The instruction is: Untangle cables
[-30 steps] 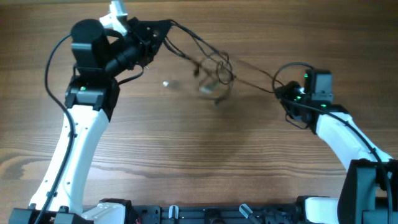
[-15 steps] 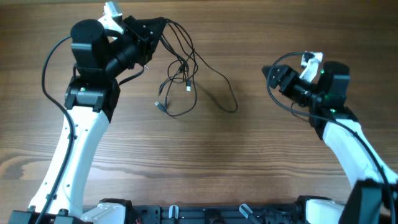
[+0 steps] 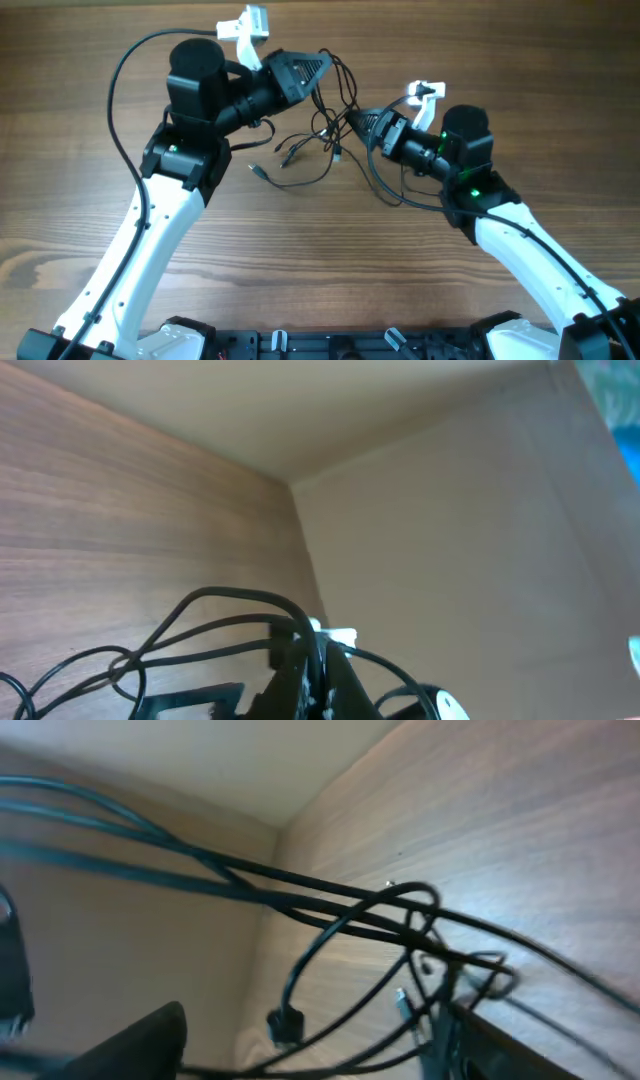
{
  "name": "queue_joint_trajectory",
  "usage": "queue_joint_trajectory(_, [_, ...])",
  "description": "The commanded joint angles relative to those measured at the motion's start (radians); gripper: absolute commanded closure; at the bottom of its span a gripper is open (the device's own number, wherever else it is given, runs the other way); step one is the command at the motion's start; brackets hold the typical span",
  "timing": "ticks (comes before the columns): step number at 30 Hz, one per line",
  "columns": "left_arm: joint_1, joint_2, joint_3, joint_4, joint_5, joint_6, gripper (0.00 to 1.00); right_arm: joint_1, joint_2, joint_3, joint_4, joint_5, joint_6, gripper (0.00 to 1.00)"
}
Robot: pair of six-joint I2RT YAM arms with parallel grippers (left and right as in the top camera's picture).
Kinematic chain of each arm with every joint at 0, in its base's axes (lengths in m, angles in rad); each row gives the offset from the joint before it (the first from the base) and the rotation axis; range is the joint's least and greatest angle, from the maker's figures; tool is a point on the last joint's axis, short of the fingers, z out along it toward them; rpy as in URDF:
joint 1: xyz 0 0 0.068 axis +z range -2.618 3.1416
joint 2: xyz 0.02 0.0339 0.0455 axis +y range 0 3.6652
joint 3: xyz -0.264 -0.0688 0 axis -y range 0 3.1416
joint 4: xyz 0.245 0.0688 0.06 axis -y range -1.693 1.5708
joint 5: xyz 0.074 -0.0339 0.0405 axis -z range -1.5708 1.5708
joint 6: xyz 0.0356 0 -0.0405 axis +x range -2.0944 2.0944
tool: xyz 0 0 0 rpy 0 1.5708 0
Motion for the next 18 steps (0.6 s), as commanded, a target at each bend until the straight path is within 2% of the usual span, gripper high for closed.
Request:
queue_joint_trajectory(1, [-0.051, -0.025, 0.027, 0.006, 0.035, 0.06, 0.96, 0.038, 0.017, 0.003, 0.002, 0.126, 0.167, 0.21])
queue_joint_trajectory(2, [-0.065, -0.025, 0.027, 0.006, 0.035, 0.06, 0.96, 0.038, 0.028, 0.003, 0.012, 0.127, 0.206, 0.23])
queue_joint_trajectory(3, [-0.084, -0.025, 0.027, 0.003, 0.035, 0.06, 0.96, 0.038, 0.043, 0.003, 0.023, 0.123, 0.248, 0.33])
queue_joint_trajectory(4, [-0.09, -0.025, 0.027, 0.003, 0.034, 0.06, 0.96, 0.038, 0.052, 0.003, 0.023, 0.123, 0.258, 0.45])
queue_joint_trajectory(5, [-0.09, -0.025, 0.027, 0.002, 0.033, 0.06, 0.96, 0.038, 0.053, 0.003, 0.017, 0.122, 0.246, 0.67])
queue_joint_trajectory(6, [-0.085, -0.025, 0.027, -0.005, 0.019, 0.068, 0.96, 0.036, 0.052, 0.003, 0.014, 0.116, 0.242, 0.77])
queue_joint_trajectory(9, [-0.018, -0.026, 0.027, -0.073, 0.01, 0.211, 0.96, -0.022, 0.032, 0.003, 0.015, 0.012, 0.212, 0.89])
queue_joint_trajectory(12, [0.086, -0.025, 0.027, -0.191, 0.005, 0.29, 0.96, -0.148, -0.011, 0.003, 0.026, -0.184, 0.112, 0.89])
queue_joint_trajectory(15, [0.14, -0.025, 0.027, -0.241, 0.029, 0.297, 0.96, -0.264, -0.019, 0.003, -0.004, -0.227, 0.02, 0.85])
queue_joint_trajectory(16, [0.143, -0.025, 0.027, -0.24, 0.08, 0.329, 0.96, -0.303, -0.019, 0.003, -0.027, -0.201, 0.003, 0.79])
queue_joint_trajectory(18, [0.125, -0.025, 0.027, -0.232, 0.244, 0.452, 0.96, -0.362, -0.019, 0.003, -0.077, -0.13, -0.043, 0.46])
